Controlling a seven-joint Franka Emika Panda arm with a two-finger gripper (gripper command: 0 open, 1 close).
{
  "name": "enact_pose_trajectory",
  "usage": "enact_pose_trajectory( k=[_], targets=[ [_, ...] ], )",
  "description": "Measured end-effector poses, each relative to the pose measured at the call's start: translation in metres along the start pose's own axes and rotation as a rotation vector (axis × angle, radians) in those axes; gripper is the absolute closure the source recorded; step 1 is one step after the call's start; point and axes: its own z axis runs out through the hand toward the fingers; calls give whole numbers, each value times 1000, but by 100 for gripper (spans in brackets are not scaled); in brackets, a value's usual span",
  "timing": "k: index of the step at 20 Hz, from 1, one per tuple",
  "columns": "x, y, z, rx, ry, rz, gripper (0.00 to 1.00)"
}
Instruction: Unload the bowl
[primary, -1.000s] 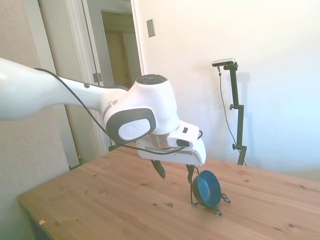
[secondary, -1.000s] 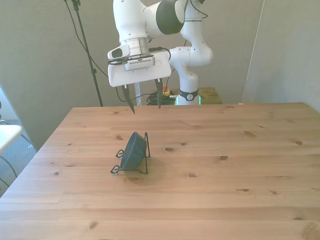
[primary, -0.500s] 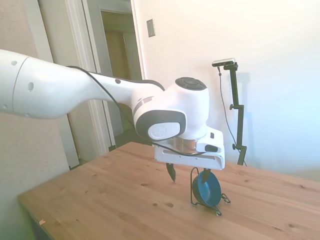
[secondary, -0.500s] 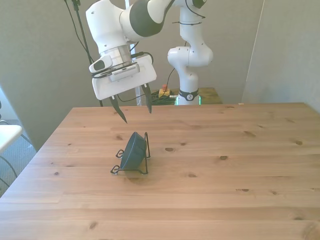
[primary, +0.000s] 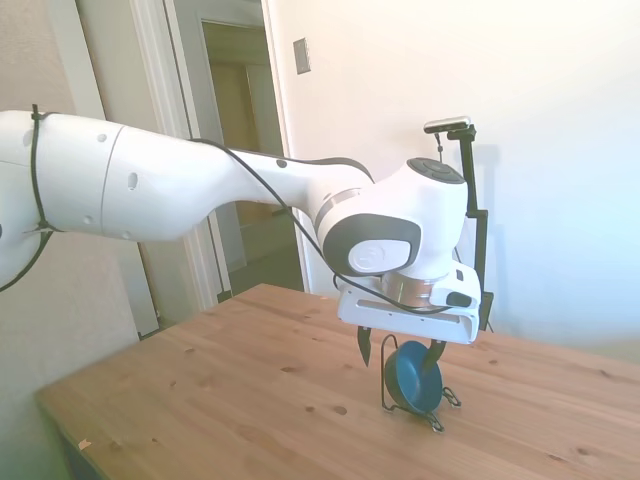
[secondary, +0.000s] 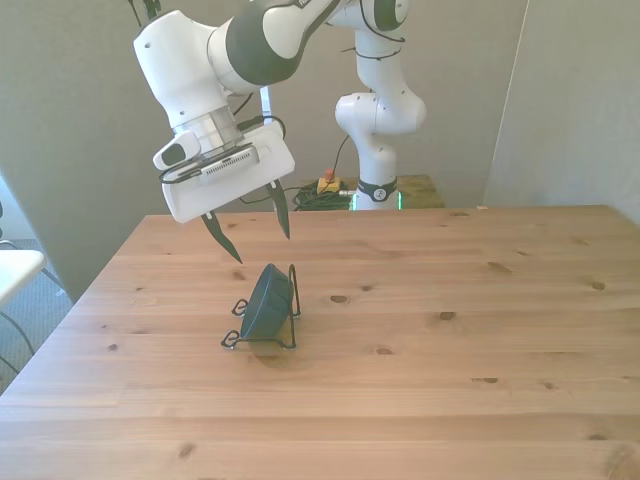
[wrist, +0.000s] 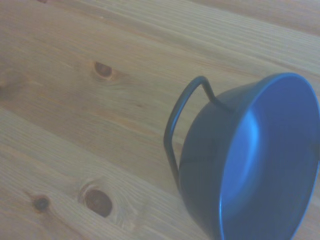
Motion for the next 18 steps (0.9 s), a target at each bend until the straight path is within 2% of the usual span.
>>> enact_pose_trajectory(
  k=[2,9,18],
  targets=[
    [-3,-1,-10,-13,10,-2,0],
    [-5,-1,-5,-5,-17,-6,0],
    [27,11,28,11,-96,-60,0]
  ],
)
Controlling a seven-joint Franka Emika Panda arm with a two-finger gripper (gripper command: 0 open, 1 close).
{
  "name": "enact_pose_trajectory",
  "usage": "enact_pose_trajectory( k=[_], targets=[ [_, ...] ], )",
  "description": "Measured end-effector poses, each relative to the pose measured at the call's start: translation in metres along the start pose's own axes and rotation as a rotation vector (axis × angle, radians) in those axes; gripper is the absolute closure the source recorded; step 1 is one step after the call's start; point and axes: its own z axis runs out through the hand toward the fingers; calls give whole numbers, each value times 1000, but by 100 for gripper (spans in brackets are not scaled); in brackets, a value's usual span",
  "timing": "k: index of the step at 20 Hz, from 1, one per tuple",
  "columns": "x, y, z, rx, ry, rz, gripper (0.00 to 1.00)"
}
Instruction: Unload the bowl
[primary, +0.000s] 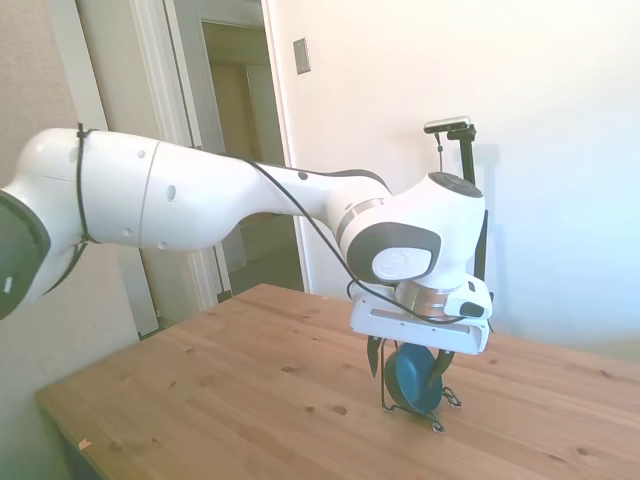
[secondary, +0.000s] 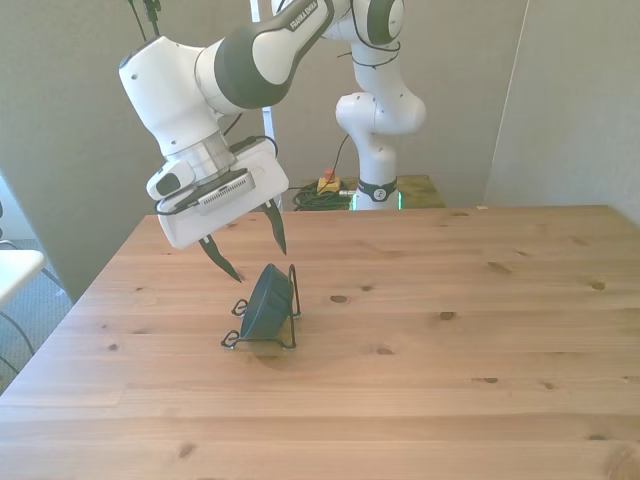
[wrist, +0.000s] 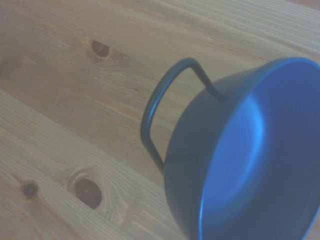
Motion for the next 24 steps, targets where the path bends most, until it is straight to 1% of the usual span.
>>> enact_pose_trajectory(
  k=[4,5,8,13,24],
  targets=[
    [13,-4,7,33,-57,-72,0],
    [16,-4,7,38,-61,-90,100],
    [21,-1,7,54,-75,-135,100],
    [19,-1,7,75,-103,-172,100],
    [20,2,16,84,-156,-193,100]
  ],
)
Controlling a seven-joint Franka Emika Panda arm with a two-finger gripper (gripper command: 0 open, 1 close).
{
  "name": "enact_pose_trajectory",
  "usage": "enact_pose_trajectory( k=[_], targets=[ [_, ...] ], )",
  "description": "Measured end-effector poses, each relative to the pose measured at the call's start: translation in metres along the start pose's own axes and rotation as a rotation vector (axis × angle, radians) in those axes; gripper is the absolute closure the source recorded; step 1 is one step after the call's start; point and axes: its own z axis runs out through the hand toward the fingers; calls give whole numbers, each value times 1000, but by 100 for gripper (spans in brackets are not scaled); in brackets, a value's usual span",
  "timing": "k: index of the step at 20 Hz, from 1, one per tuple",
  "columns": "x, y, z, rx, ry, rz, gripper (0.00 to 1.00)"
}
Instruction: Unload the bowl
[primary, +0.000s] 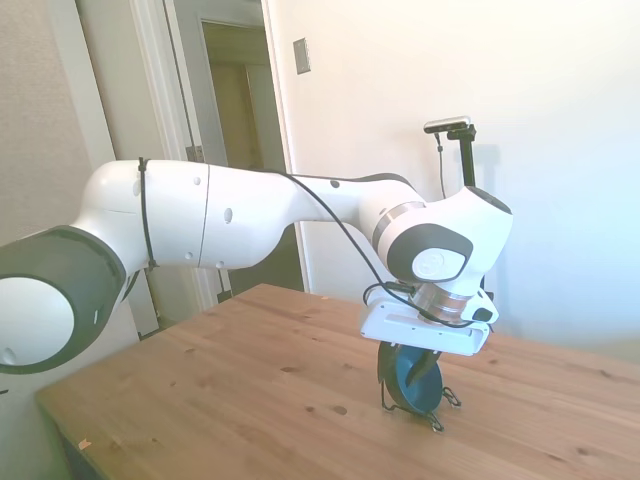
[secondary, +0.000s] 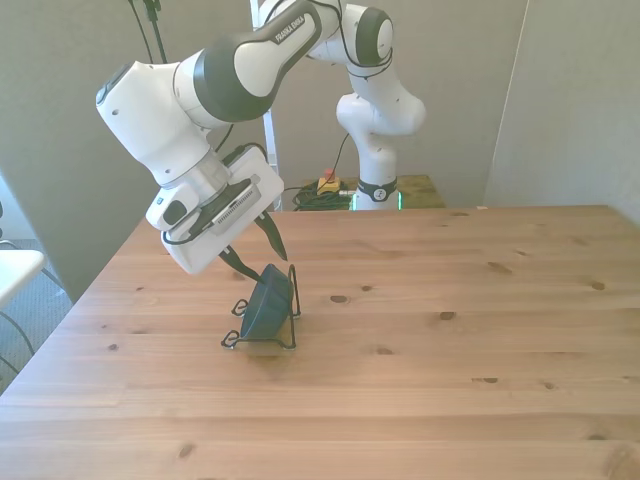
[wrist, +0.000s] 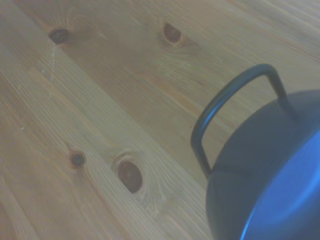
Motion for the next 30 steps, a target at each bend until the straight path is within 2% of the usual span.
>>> enact_pose_trajectory(
  k=[5,19,22,27,30],
  targets=[
    [4,10,1,6,-5,0,100],
    [6,4,-7,9,-5,-21,100],
    [6,4,-12,20,21,-22,100],
    [12,7,-23,71,134,-14,100],
    [13,6,-30,102,168,-14,100]
  ],
)
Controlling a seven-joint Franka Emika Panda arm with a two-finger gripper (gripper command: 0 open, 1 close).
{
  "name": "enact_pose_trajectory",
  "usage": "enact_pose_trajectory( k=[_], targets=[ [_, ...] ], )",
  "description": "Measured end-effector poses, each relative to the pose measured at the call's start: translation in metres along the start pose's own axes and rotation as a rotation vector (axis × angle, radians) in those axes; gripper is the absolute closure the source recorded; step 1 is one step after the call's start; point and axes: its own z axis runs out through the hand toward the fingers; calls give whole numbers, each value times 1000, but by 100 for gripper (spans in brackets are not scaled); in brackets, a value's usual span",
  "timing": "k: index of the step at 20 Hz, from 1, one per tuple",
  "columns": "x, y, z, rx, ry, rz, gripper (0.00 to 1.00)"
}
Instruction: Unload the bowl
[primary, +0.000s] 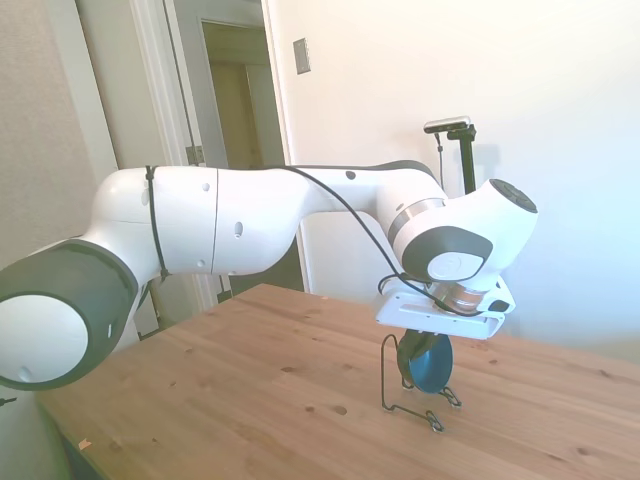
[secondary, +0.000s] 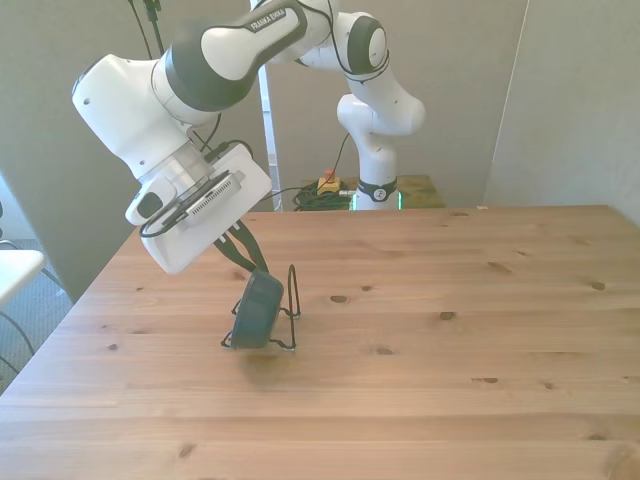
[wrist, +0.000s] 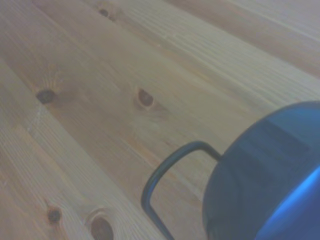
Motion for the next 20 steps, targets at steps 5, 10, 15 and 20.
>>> enact_pose_trajectory(
  k=[5,10,15,20],
  targets=[
    [-3,-6,-19,14,38,-9,100],
    [-16,-26,-45,20,56,-20,100],
    [-54,-61,-71,27,67,-21,100],
    [-98,-92,-60,-22,20,-50,100]
  ],
)
